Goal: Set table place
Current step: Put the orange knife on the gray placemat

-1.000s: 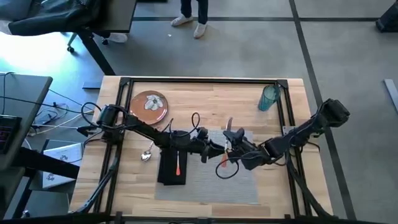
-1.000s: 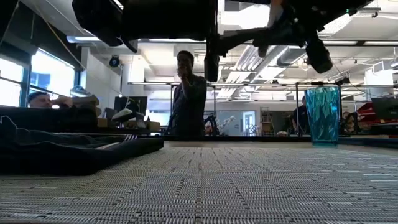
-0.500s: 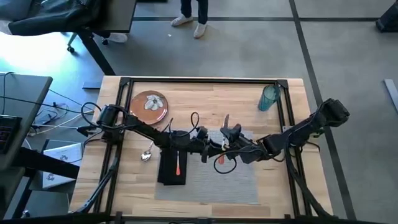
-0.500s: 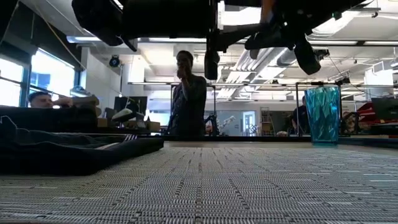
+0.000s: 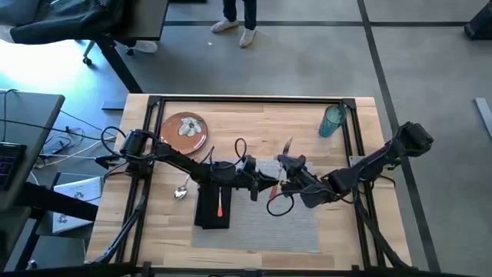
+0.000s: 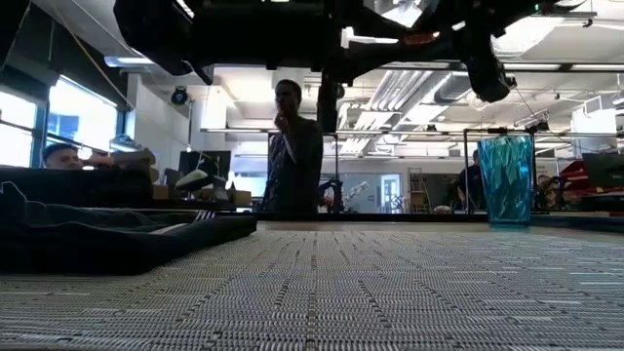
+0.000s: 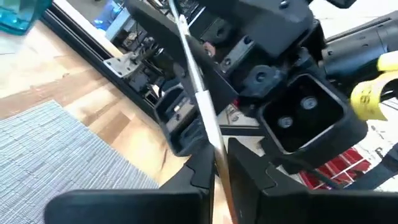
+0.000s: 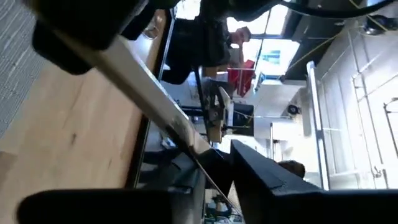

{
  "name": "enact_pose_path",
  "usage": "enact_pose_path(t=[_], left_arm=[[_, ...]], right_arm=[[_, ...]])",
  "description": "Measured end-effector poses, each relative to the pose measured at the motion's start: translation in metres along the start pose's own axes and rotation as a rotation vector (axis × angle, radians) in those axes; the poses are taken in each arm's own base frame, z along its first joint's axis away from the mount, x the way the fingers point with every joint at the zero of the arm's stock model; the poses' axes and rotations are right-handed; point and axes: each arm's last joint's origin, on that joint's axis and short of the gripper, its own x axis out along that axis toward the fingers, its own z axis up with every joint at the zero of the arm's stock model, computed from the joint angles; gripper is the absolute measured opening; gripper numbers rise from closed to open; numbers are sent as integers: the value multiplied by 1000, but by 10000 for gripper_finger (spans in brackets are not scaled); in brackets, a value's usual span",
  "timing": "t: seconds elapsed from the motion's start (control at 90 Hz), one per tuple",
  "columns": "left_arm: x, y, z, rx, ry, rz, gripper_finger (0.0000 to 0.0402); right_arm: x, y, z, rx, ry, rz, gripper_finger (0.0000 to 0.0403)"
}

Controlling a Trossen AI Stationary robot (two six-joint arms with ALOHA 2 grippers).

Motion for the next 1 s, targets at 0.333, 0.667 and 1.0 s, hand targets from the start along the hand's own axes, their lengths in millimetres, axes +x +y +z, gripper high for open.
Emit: enact_pose_path(t=[0.333, 0.667, 1.0], left_arm=[[1, 2, 13, 22, -53, -13, 9], [-1, -2, 30, 102, -92, -30, 6], [-2, -9, 19, 233, -21, -64, 5]], right_arm=[[-29, 5, 8, 121, -56, -20, 155], [-60, 11, 13, 396, -105, -47, 161], [-61, 29, 6, 1130, -122, 271, 161]])
